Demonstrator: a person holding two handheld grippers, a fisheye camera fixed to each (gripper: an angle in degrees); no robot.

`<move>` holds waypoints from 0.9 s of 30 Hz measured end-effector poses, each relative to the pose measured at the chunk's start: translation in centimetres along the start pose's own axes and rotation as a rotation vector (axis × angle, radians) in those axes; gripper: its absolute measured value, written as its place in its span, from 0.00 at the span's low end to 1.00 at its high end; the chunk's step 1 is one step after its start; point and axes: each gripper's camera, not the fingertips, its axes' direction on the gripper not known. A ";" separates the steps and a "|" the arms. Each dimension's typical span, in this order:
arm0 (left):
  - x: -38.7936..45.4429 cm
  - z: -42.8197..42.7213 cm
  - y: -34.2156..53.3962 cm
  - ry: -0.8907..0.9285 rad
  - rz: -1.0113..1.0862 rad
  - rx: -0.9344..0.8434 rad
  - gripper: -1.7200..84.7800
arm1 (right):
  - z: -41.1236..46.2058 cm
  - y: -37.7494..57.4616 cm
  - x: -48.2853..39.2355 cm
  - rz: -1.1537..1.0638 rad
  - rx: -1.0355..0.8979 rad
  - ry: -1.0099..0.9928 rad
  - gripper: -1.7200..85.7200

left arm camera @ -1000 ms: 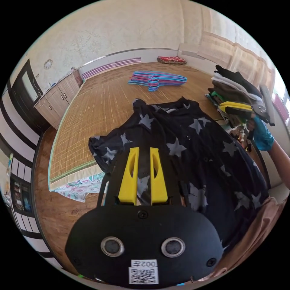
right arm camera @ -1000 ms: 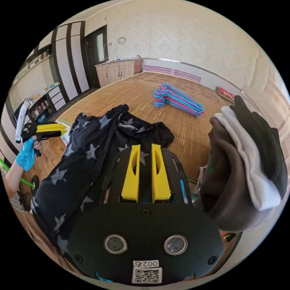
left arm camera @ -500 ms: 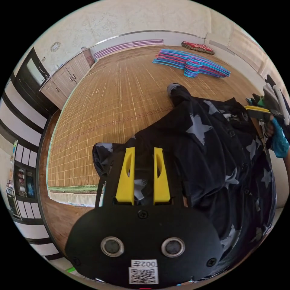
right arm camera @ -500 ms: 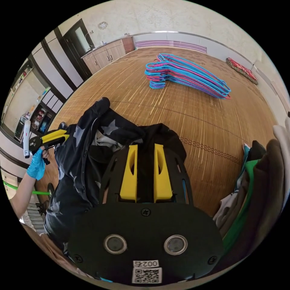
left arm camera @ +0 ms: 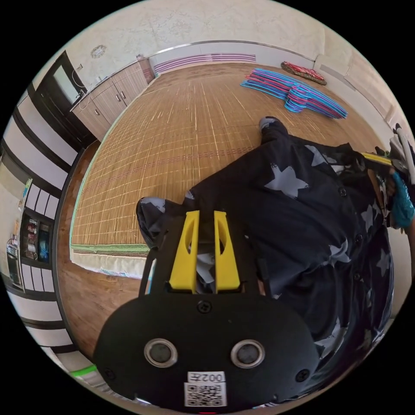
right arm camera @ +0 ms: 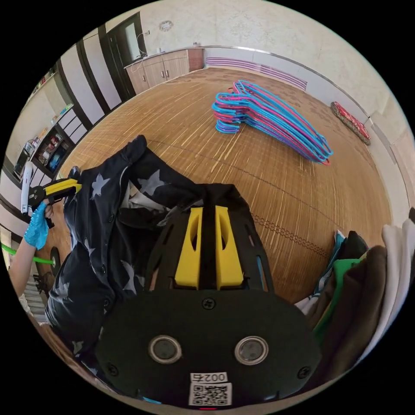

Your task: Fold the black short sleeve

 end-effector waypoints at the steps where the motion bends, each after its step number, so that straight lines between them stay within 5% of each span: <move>1: 0.6 -0.1 -0.6 -0.001 0.010 0.005 0.05 | -1.3 -0.1 -0.1 -0.004 0.032 0.004 0.09; 7: 4.3 -0.8 -6.5 0.043 0.084 0.120 0.08 | -2.5 -1.4 2.2 0.034 0.061 0.097 0.12; 13: 8.8 5.2 -16.5 0.223 0.139 0.112 0.13 | 3.6 -4.7 4.2 0.085 0.004 -0.036 0.19; 21: 14.1 14.8 -25.4 0.214 0.135 0.033 0.12 | 8.6 -8.4 3.4 0.037 -0.061 -0.040 0.05; 27: 16.0 17.8 -27.2 0.224 0.100 0.033 0.09 | 1.4 -8.2 2.3 0.131 0.128 0.266 0.02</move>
